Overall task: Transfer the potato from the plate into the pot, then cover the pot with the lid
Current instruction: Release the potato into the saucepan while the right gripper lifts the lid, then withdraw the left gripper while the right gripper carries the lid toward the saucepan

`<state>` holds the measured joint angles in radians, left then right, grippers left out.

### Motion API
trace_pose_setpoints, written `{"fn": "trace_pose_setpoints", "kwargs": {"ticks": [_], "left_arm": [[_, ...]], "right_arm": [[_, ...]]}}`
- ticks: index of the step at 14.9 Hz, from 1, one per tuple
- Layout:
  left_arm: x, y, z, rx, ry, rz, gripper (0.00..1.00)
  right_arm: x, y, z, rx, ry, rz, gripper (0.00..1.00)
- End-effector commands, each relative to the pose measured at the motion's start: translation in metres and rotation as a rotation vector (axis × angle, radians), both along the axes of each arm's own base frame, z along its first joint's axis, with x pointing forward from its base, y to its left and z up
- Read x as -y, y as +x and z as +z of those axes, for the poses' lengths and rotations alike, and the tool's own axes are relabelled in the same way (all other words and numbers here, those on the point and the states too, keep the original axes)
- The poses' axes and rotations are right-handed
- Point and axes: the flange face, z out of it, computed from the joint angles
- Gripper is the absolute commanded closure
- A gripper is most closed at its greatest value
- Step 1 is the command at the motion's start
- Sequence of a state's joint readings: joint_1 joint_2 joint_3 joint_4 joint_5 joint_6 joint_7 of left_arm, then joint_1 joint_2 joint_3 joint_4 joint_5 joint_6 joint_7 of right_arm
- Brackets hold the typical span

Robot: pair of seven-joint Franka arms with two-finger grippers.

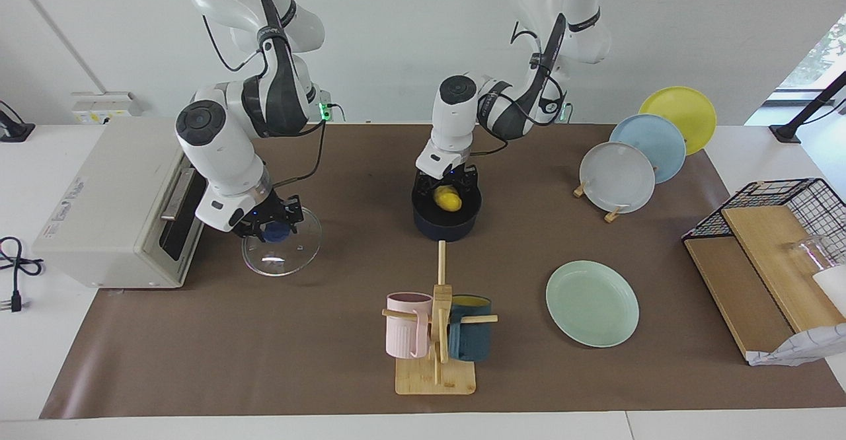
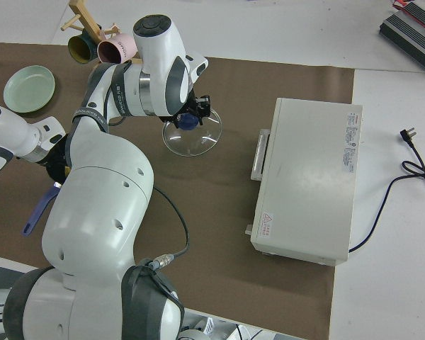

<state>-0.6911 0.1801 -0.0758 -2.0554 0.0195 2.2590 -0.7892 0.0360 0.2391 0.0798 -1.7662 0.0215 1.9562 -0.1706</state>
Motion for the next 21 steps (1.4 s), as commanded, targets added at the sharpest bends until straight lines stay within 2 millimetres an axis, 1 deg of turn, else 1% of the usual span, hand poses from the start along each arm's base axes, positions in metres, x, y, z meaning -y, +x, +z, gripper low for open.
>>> {"fn": "trace_pose_setpoints", "kwargs": {"ticks": [1, 3, 4, 5, 7, 8, 9, 10, 11, 12, 13, 15, 17, 18, 19, 21], "left_arm": [[-0.024, 0.024, 0.055, -0.001, 0.029, -0.017, 0.0], [-0.051, 0.047, 0.103, -0.011, 0.035, -0.019, 0.0], [-0.073, 0.064, 0.129, -0.016, 0.037, -0.011, 0.0], [-0.094, 0.079, 0.155, -0.01, 0.026, -0.004, 0.0], [-0.149, 0.102, 0.202, 0.005, -0.025, 0.004, 0.0], [-0.177, 0.109, 0.217, 0.008, -0.023, -0.003, 0.0], [-0.211, 0.117, 0.232, 0.022, -0.023, -0.02, 0.0], [-0.245, 0.124, 0.24, 0.034, -0.023, -0.039, 0.0], [-0.28, 0.129, 0.246, 0.047, -0.019, -0.048, 0.0], [-0.3, 0.131, 0.25, 0.053, -0.018, -0.06, 0.0], [-0.314, 0.132, 0.25, 0.053, -0.013, -0.074, 0.0], [-0.327, 0.13, 0.252, 0.045, -0.007, -0.09, 0.0], [-0.331, 0.128, 0.253, 0.024, -0.004, -0.074, 0.0], [-0.329, 0.125, 0.252, 0.004, -0.002, -0.073, 0.0], [-0.33, 0.123, 0.256, -0.007, -0.001, -0.066, 0.0], [-0.331, 0.121, 0.27, -0.015, -0.001, -0.067, 0.0]], "right_arm": [[-0.006, -0.001, 0.008, -0.009, 0.009, -0.001, 1.0], [-0.024, -0.003, 0.012, -0.007, 0.012, 0.007, 1.0], [-0.041, -0.005, 0.023, -0.003, 0.011, -0.01, 1.0], [-0.055, -0.006, 0.03, -0.011, 0.006, -0.039, 1.0], [-0.099, -0.013, 0.049, -0.02, -0.007, -0.087, 1.0], [-0.116, -0.017, 0.058, -0.02, -0.01, -0.117, 1.0], [-0.142, -0.024, 0.062, -0.03, -0.017, -0.14, 1.0], [-0.165, -0.032, 0.067, -0.029, -0.023, -0.176, 1.0], [-0.192, -0.043, 0.067, -0.029, -0.028, -0.21, 1.0], [-0.215, -0.054, 0.068, -0.024, -0.032, -0.233, 1.0], [-0.235, -0.063, 0.066, -0.023, -0.035, -0.26, 1.0], [-0.271, -0.084, 0.067, -0.021, -0.039, -0.293, 1.0], [-0.285, -0.09, 0.068, -0.011, -0.017, -0.329, 1.0], [-0.296, -0.097, 0.066, -0.003, -0.01, -0.329, 1.0], [-0.315, -0.108, 0.064, 0.012, 0.01, -0.325, 1.0], [-0.343, -0.123, 0.066, 0.028, 0.019, -0.33, 1.0]]}}
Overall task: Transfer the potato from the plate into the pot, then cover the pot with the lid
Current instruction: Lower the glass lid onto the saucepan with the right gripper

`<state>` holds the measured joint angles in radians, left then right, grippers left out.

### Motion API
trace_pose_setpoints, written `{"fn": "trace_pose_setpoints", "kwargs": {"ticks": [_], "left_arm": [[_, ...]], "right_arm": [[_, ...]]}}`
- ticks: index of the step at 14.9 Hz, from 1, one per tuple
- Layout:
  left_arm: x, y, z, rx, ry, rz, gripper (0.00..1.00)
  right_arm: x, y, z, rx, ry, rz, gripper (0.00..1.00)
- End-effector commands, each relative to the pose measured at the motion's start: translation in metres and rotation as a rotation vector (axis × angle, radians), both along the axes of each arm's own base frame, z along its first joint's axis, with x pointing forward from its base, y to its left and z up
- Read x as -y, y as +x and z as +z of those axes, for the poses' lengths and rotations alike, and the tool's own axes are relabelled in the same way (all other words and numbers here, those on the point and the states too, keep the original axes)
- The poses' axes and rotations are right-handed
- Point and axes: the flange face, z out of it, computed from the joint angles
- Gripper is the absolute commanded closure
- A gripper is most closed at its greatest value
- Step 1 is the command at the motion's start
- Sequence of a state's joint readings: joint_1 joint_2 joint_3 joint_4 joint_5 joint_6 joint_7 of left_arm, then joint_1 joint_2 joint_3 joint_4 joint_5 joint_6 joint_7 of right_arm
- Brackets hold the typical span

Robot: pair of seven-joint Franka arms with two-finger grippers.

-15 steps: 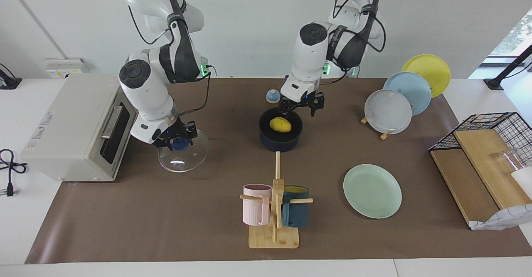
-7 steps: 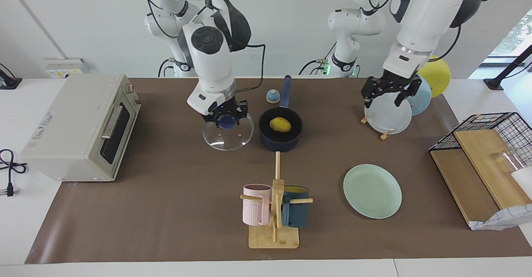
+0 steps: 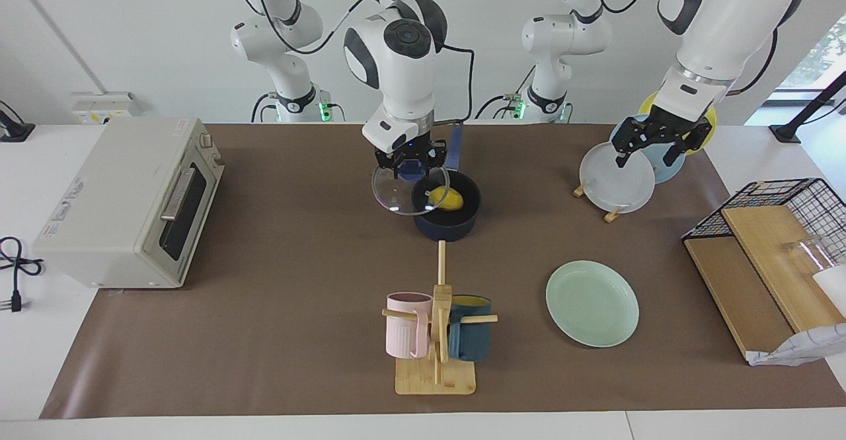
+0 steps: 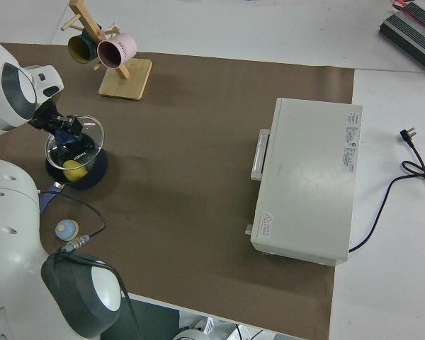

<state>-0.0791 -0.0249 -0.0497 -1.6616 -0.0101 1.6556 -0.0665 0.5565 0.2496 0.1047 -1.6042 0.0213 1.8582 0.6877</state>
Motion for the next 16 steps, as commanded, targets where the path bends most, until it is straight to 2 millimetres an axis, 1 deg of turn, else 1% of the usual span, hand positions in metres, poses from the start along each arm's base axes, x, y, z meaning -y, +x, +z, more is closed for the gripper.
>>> {"fn": "trace_pose_setpoints", "kwargs": {"ticks": [1, 2, 4, 5, 6, 7, 8, 9, 11, 14, 16], "left_arm": [[0.004, -0.011, 0.025, -0.028, -0.001, -0.003, 0.0], [0.005, -0.013, 0.029, -0.038, 0.0, -0.005, 0.0], [0.008, -0.017, 0.032, -0.066, 0.006, -0.012, 0.0], [0.013, -0.02, 0.034, -0.068, 0.008, -0.022, 0.0], [0.016, -0.019, 0.031, -0.068, 0.007, -0.028, 0.0], [0.015, -0.018, 0.029, -0.074, 0.004, -0.026, 0.0], [0.015, -0.018, 0.029, -0.076, 0.003, -0.026, 0.0], [0.017, -0.017, 0.028, -0.07, 0.0, -0.026, 0.0], [0.017, -0.014, 0.028, -0.065, -0.002, -0.021, 0.0], [0.021, -0.009, 0.034, -0.019, 0.001, -0.029, 0.0], [0.019, -0.005, 0.028, -0.028, 0.002, -0.025, 0.0]], "right_arm": [[-0.035, -0.017, -0.002, 0.012, 0.019, -0.013, 1.0], [-0.039, -0.016, -0.005, 0.014, 0.02, -0.016, 1.0], [-0.043, -0.01, -0.02, 0.015, 0.017, -0.017, 1.0], [-0.046, -0.008, -0.026, 0.032, -0.003, -0.002, 1.0], [-0.044, -0.006, -0.028, 0.056, -0.029, 0.013, 1.0], [-0.044, -0.005, -0.028, 0.061, -0.026, 0.012, 1.0], [-0.045, -0.005, -0.028, 0.064, -0.018, 0.012, 1.0], [-0.048, -0.008, -0.034, 0.06, -0.021, 0.019, 1.0], [-0.05, -0.009, -0.036, 0.062, -0.019, 0.022, 1.0], [-0.05, -0.007, -0.039, 0.076, -0.005, 0.021, 1.0], [-0.05, -0.012, -0.049, 0.066, -0.014, 0.033, 1.0]]}}
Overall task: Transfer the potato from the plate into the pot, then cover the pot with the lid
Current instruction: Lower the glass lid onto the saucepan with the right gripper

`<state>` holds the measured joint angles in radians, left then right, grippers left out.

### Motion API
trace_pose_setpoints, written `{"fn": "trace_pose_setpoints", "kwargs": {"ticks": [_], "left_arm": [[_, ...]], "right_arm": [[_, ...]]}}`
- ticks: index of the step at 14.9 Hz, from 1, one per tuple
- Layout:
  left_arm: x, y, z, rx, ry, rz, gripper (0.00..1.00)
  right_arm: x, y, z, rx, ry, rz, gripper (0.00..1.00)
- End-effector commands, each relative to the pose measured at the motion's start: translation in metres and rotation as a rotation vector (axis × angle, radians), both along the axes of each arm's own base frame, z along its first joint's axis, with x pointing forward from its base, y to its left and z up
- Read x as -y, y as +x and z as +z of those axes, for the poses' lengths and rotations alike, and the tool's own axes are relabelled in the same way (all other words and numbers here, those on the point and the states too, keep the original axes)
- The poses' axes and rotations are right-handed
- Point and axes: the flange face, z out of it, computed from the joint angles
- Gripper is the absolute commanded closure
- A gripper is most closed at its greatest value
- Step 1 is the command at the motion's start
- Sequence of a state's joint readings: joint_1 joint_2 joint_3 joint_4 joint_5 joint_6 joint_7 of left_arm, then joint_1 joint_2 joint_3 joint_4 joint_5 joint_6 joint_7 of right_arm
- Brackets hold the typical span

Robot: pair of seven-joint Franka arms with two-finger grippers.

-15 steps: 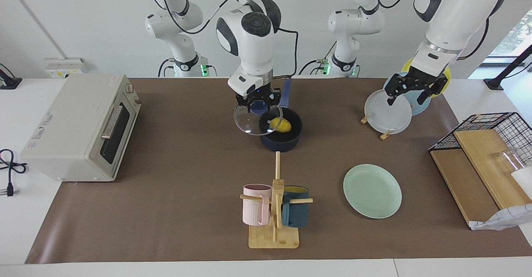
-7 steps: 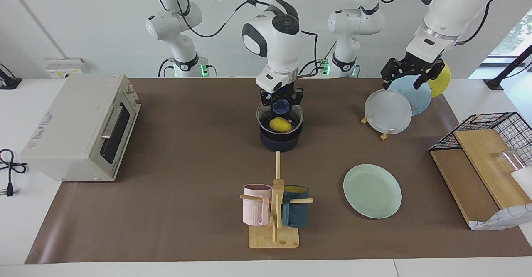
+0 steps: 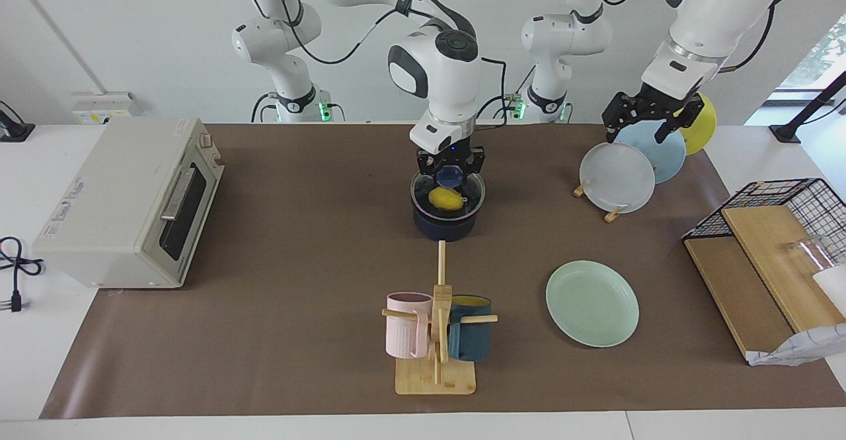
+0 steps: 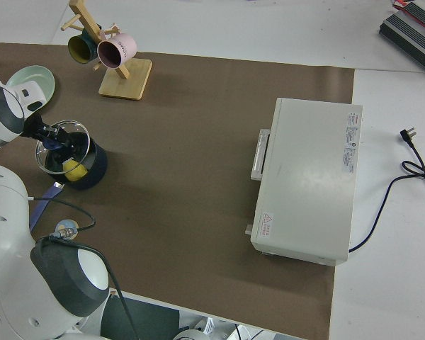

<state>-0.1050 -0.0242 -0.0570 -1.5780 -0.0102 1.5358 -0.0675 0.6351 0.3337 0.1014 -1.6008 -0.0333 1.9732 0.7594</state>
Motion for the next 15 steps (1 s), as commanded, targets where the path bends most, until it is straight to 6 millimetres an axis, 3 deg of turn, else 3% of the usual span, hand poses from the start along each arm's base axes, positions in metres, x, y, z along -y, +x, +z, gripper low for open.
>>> {"fn": "trace_pose_setpoints", "kwargs": {"ticks": [1, 4, 15], "left_arm": [[0.002, 0.007, 0.0, 0.01, -0.002, 0.007, 0.0], [0.001, 0.003, 0.006, 0.022, -0.003, -0.002, 0.0], [-0.005, 0.004, 0.005, 0.011, -0.001, 0.055, 0.0]], "right_arm": [[-0.001, -0.003, -0.009, 0.022, 0.005, 0.015, 1.0], [0.001, -0.004, -0.02, 0.02, 0.001, 0.017, 1.0], [0.002, -0.014, -0.032, 0.008, -0.009, 0.026, 1.0]]}}
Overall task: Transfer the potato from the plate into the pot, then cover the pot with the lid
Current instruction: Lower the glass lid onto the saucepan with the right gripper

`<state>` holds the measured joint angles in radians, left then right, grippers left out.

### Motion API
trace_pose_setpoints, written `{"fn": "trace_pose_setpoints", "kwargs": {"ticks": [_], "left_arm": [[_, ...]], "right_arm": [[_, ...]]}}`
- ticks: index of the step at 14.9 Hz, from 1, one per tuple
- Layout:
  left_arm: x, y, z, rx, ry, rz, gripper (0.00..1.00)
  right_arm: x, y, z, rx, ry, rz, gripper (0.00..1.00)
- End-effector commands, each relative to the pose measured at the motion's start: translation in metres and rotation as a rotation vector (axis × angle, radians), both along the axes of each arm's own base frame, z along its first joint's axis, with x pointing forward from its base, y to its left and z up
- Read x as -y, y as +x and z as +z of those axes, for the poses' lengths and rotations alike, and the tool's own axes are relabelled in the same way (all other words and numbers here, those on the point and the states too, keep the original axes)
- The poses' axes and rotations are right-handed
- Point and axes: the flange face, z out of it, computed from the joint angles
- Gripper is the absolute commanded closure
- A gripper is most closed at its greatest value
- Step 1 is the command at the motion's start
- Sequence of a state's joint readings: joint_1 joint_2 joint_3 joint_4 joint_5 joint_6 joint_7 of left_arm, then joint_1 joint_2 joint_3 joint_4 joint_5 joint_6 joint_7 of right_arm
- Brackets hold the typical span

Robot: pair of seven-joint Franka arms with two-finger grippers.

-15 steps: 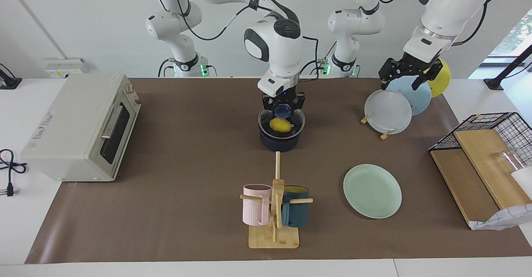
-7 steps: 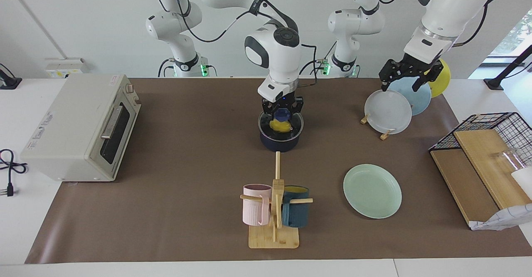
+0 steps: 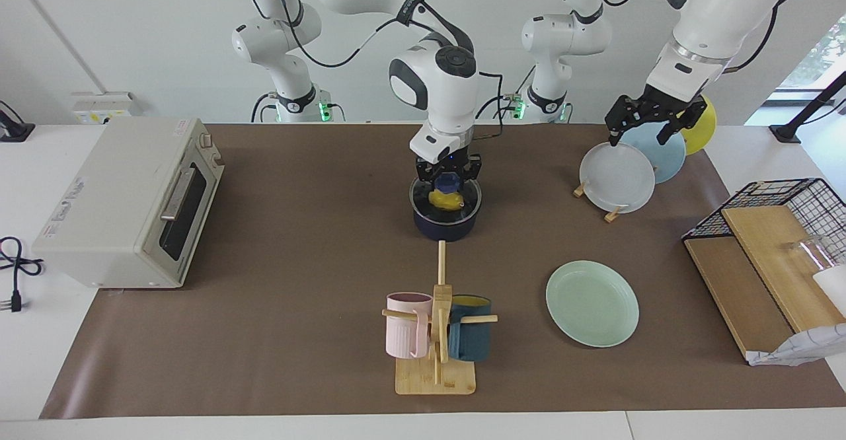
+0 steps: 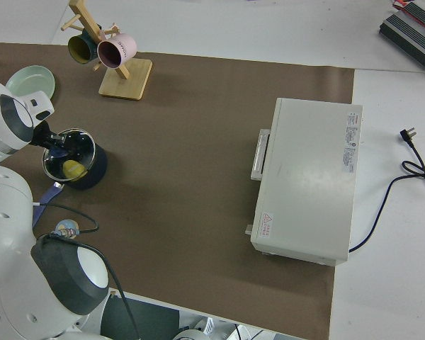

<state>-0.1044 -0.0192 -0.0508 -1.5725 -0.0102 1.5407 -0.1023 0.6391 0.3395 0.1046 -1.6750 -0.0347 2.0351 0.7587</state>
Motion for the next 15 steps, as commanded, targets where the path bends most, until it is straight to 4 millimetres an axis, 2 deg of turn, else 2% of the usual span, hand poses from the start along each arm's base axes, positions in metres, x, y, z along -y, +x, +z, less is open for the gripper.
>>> {"fn": "trace_pose_setpoints", "kwargs": {"ticks": [1, 3, 11, 15], "left_arm": [[-0.006, 0.002, 0.005, 0.006, 0.0, 0.021, 0.0], [-0.009, 0.003, 0.004, 0.008, 0.0, 0.024, 0.0], [-0.011, 0.001, 0.007, 0.016, -0.001, 0.022, 0.0], [-0.024, 0.004, 0.006, 0.016, -0.002, -0.005, 0.0]], "right_arm": [[0.001, -0.006, 0.002, 0.022, 0.003, 0.017, 1.0], [-0.007, -0.014, 0.002, 0.022, 0.003, 0.031, 1.0], [-0.006, -0.017, -0.002, 0.03, 0.01, 0.037, 1.0], [-0.005, -0.016, -0.004, 0.04, 0.019, 0.036, 1.0]]}}
